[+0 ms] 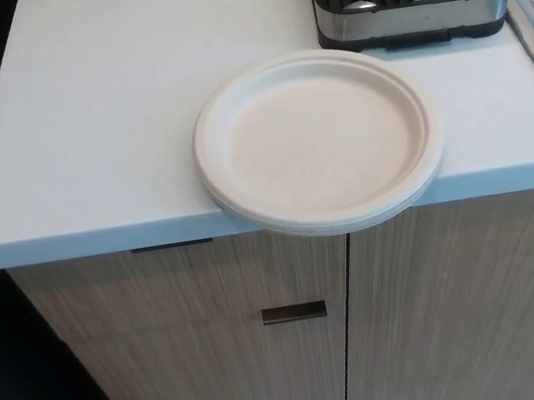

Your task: Pick up a plate using the right hand and walk towards the sink and put it inside

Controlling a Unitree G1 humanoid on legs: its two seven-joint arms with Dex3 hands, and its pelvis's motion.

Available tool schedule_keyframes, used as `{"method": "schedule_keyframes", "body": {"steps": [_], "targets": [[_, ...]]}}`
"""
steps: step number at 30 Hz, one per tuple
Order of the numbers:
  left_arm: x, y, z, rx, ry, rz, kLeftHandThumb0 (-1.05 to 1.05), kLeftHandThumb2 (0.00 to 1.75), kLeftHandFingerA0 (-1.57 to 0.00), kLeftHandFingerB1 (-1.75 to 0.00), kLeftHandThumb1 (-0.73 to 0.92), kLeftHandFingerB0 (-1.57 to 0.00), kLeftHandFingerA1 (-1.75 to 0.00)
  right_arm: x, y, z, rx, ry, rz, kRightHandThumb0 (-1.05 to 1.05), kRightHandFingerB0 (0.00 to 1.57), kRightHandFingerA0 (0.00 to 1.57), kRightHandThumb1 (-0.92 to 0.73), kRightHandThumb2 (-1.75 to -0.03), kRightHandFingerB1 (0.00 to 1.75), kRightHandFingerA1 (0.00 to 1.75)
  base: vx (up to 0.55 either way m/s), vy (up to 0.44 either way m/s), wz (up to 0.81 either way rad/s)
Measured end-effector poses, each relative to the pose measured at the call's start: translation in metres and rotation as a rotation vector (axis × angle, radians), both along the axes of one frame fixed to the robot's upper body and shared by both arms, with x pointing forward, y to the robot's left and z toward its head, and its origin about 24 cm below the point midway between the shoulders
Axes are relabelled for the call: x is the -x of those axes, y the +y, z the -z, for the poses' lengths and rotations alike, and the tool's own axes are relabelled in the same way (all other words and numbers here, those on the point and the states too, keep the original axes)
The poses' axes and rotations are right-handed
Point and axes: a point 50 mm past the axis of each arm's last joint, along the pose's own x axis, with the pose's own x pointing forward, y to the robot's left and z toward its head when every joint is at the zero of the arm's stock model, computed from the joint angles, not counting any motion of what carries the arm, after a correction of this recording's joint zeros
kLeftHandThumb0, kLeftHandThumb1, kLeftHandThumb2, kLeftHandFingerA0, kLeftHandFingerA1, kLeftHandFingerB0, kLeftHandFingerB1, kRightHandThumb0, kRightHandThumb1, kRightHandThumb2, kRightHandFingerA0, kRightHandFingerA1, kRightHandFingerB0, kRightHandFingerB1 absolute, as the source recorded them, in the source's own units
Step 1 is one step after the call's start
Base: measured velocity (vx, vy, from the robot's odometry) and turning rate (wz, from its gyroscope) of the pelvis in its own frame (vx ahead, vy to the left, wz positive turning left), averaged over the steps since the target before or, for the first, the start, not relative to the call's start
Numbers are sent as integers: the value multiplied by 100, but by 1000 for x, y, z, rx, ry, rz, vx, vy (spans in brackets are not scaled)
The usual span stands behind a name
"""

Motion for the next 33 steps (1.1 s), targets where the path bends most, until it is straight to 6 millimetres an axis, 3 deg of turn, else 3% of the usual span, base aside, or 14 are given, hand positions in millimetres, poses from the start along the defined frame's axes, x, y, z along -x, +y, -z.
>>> {"method": "schedule_keyframes", "body": {"steps": [1,2,6,7,15,16,17,20,21,23,24,28,30,33], "targets": [[1,1,0,-4,-3,-17,13,167,-104,-116,81,-87,-137,0,0,0,-1,-9,6,1,65,83,-70,-86,59,65,0,0,0],[2,2,0,-7,-5,-28,15,175,-95,-134,59,-85,-168,1,0,0,-1,-15,9,-7,62,84,-77,-71,55,63,0,0,0],[5,5,0,-16,-18,-78,15,175,-95,-134,59,-85,-168,2,3,-3,-3,-76,52,-7,62,84,-77,-71,55,63,0,0,0],[5,5,0,-18,-23,-86,16,165,-107,-116,80,-88,-137,1,3,-4,-4,-94,60,-12,57,81,-77,-72,49,64,0,0,0],[6,8,-1,-37,-54,-136,12,160,-109,-117,79,-93,-134,-2,16,-31,17,-334,111,-7,58,82,-78,-82,49,68,0,0,0],[6,8,-1,-39,-56,-140,9,159,-118,-123,76,-104,-138,-2,18,-35,19,-365,109,0,57,84,-78,-79,51,67,0,0,0],[6,9,-1,-40,-58,-141,15,171,-119,-125,80,-99,-146,-1,19,-38,22,-384,107,-1,60,86,-75,-83,59,76,0,0,0],[6,8,-1,-38,-58,-141,15,171,-119,-125,80,-99,-146,1,21,-43,32,-425,98,-1,60,86,-75,-83,59,76,0,0,0],[6,7,-1,-37,-58,-141,18,167,-113,-123,81,-98,-141,3,22,-44,34,-438,97,-6,54,85,-60,-109,73,93,0,0,0],[6,6,-1,-34,-58,-141,18,167,-113,-123,81,-98,-141,2,26,-50,37,-482,87,-6,54,85,-60,-109,73,93,0,0,0],[6,6,-1,-33,-58,-141,21,175,-95,-139,59,-88,-165,1,28,-53,38,-504,81,-10,45,83,-73,-76,64,91,0,0,0],[3,5,-1,-31,-64,-140,21,175,-95,-139,59,-88,-165,-7,33,-69,51,-612,40,-10,45,83,-73,-76,64,91,0,0,0],[3,5,-1,-31,-66,-140,14,175,-96,-140,53,-90,-168,-13,36,-80,63,-681,12,-5,37,78,-68,-86,59,79,0,0,0],[2,5,-1,-30,-68,-141,14,175,-96,-140,53,-90,-168,-20,39,-95,94,-768,-33,-5,37,78,-68,-86,59,79,0,0,0]]}}
